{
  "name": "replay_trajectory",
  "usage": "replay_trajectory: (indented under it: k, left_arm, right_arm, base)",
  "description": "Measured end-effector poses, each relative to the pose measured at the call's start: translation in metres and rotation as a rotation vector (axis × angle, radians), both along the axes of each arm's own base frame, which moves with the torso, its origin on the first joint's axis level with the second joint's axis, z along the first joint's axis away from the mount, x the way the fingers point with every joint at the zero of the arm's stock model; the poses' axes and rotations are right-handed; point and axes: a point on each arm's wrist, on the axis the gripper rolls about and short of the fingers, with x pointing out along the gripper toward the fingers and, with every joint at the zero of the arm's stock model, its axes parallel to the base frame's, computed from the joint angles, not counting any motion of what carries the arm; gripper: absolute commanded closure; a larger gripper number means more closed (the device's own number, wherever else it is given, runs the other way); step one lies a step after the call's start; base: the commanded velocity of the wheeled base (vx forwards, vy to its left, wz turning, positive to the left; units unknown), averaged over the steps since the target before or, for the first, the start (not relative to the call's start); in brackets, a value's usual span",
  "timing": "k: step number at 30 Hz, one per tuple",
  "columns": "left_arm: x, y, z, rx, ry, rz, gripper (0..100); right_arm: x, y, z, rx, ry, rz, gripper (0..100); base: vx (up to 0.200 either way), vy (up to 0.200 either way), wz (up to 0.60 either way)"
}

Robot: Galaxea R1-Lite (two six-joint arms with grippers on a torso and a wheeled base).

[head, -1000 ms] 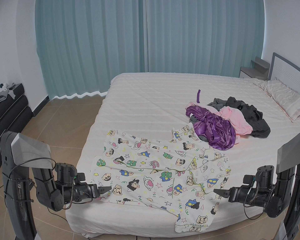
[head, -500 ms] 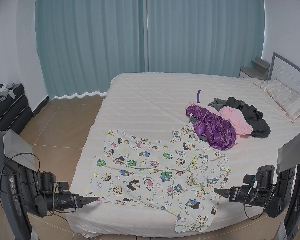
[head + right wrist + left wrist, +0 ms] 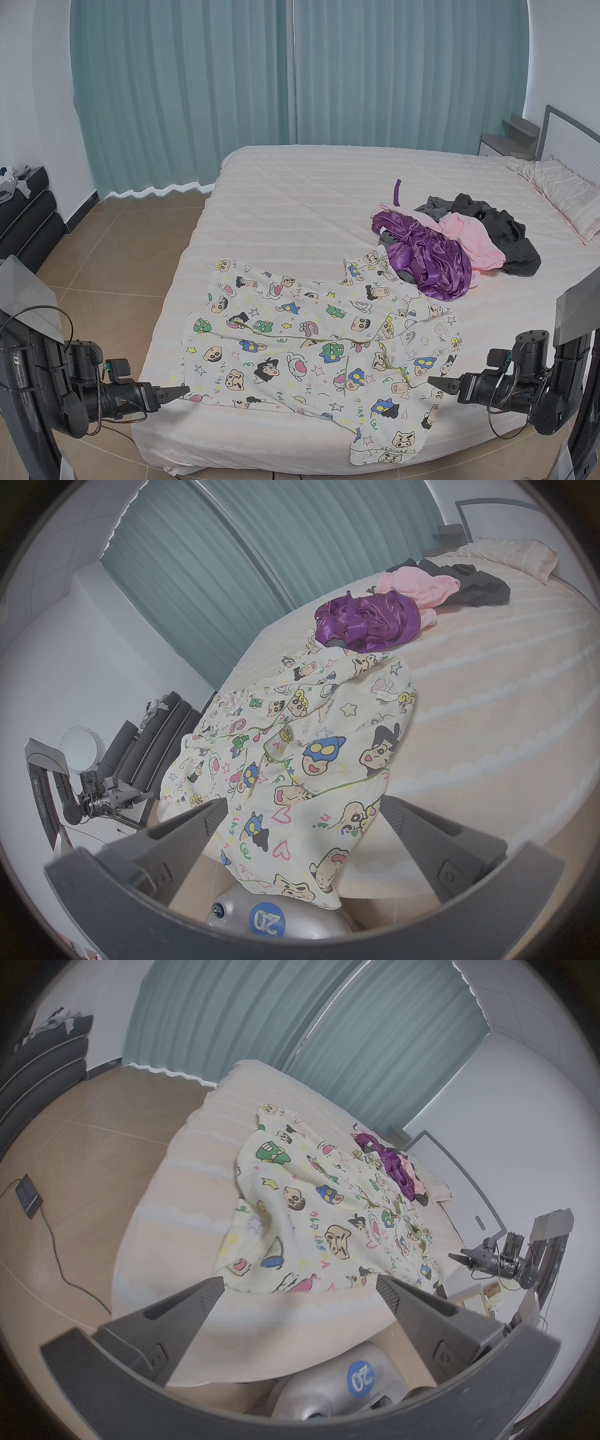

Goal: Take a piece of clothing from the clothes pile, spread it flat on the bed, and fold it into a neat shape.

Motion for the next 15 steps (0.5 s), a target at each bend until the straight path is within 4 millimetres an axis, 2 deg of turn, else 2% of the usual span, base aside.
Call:
replay_trajectory:
  k: [5, 8, 15]
  left_arm:
    - [0.010, -0.010, 0.003, 0.033, 0.001, 0.102, 0]
    - [0.019, -0.023, 0.006, 0.032, -0.002, 0.181, 0]
    - [0.030, -0.036, 0.010, 0.029, -0.049, 0.163, 0]
  right_arm:
    - [0.000, 0.001, 0.002, 0.006, -0.005, 0.003, 0]
    - [-0.001, 0.003, 0.003, 0.016, -0.004, 0.002, 0]
    - [-0.001, 0.005, 0.005, 0.026, -0.012, 0.005, 0]
  base:
    - [0.000, 0.000, 0.00]
    - [0.000, 0.000, 0.00]
    - [0.000, 0.000, 0.00]
